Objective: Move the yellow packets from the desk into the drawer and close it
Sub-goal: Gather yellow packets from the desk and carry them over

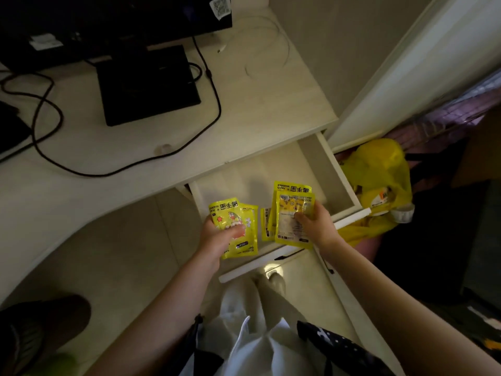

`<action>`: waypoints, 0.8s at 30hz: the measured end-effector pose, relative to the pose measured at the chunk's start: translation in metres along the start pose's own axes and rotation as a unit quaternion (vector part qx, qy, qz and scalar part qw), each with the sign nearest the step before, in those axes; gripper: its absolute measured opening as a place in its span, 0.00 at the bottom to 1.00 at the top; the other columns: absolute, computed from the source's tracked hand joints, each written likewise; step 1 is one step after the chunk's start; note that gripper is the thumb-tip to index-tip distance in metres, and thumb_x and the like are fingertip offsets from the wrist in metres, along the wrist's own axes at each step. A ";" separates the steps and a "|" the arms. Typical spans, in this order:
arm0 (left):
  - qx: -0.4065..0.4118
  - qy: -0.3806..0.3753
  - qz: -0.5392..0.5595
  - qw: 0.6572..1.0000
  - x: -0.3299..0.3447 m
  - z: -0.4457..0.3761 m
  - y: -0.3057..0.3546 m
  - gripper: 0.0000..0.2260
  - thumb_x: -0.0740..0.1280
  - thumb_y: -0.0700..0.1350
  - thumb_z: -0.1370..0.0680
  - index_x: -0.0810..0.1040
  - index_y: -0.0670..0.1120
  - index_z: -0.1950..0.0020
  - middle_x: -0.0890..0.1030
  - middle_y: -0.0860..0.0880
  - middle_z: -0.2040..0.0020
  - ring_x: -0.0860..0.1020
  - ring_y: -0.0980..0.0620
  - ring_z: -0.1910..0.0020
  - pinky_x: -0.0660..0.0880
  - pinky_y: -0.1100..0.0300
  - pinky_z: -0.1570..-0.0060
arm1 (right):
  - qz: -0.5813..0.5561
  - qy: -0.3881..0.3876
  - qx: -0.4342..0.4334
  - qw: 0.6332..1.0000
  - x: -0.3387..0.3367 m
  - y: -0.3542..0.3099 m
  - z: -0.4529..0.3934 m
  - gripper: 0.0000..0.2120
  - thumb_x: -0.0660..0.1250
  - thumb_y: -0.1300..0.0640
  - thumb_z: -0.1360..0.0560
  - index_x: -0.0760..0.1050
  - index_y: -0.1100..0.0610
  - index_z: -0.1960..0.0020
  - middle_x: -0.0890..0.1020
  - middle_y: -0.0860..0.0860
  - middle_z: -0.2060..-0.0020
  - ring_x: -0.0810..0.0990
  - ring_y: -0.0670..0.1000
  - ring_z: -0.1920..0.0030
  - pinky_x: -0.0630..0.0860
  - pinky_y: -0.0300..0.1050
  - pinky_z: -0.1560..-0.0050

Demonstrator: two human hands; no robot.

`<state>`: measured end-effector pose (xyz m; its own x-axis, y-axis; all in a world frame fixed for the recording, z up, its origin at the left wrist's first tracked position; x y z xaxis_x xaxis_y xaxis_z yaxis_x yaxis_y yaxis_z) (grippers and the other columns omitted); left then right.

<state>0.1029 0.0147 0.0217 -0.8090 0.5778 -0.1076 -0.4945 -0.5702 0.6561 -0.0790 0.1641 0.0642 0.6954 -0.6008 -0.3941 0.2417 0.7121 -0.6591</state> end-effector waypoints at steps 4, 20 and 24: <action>-0.029 0.023 -0.016 0.999 0.014 -0.027 -0.005 0.21 0.77 0.36 0.35 0.77 0.42 0.44 0.84 0.44 0.51 0.82 0.48 0.56 0.75 0.61 0.63 | 0.052 -0.026 0.002 0.998 0.004 -0.005 -0.038 0.12 0.61 0.62 0.22 0.69 0.58 0.39 0.79 0.54 0.46 0.79 0.55 0.47 0.78 0.52 0.49; -0.109 0.141 -0.014 0.984 0.042 -0.080 -0.062 0.20 0.76 0.37 0.33 0.76 0.44 0.43 0.80 0.46 0.52 0.78 0.49 0.56 0.70 0.64 0.67 | 0.259 -0.164 -0.020 0.951 0.069 0.038 -0.140 0.18 0.60 0.67 0.27 0.70 0.60 0.37 0.78 0.60 0.43 0.77 0.62 0.41 0.75 0.53 0.44; -0.131 0.123 -0.019 0.984 0.050 -0.094 -0.074 0.22 0.76 0.36 0.34 0.76 0.43 0.42 0.81 0.44 0.50 0.79 0.48 0.55 0.73 0.61 0.65 | 0.266 -0.171 -0.021 0.948 0.073 0.049 -0.149 0.20 0.59 0.67 0.26 0.66 0.57 0.35 0.79 0.59 0.46 0.78 0.62 0.45 0.77 0.52 0.50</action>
<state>0.0693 0.0307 -0.1019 -0.8246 0.4613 -0.3276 -0.5651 -0.6999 0.4369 -0.1171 0.1008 -0.0921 0.8919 -0.0024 -0.4522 -0.2274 0.8620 -0.4530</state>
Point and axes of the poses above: each hand's wrist, its own z-axis away from the middle knuckle, its own x-axis out of the palm, y = z × x, the point moved 6 cm from there along -z, towards the middle knuckle
